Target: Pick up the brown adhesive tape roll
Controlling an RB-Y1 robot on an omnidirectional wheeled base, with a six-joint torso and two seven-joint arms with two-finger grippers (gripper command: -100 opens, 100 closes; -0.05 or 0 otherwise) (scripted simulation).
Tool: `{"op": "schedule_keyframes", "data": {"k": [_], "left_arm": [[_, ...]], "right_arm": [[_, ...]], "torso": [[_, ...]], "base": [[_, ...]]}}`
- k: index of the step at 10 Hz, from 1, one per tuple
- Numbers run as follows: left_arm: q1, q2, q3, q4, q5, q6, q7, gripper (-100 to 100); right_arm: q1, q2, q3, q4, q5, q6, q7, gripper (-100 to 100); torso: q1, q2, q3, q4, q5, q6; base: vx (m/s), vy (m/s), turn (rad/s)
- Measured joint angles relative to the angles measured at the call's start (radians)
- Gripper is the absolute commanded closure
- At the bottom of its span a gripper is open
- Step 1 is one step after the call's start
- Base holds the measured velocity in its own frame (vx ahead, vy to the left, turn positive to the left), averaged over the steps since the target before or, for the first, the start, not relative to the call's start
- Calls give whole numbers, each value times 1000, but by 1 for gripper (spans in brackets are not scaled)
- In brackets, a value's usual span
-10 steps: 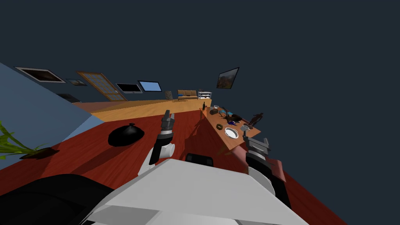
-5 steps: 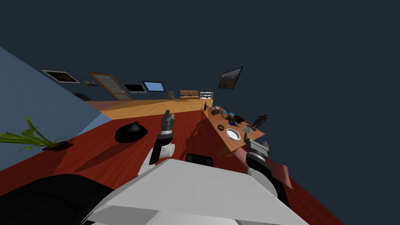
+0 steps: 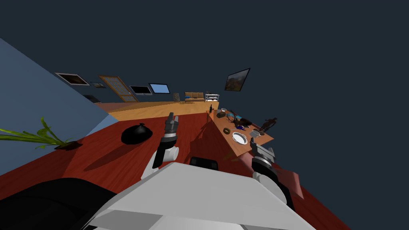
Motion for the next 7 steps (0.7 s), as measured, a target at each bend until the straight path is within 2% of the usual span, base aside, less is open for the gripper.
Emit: {"op": "schedule_keyframes", "data": {"k": [3,7], "left_arm": [[0,0,0,0,0,0,0,0],[0,0,0,0,0,0,0,0]], "right_arm": [[2,-5,3,17,-88,-25,-22,-100],[4,-9,2,31,-212,-47,-34,-100]], "torso": [[0,-1,0,0,0,0],[0,-1,0,0,0,0]], "base": [[12,-6,22],[23,-8,99]]}}
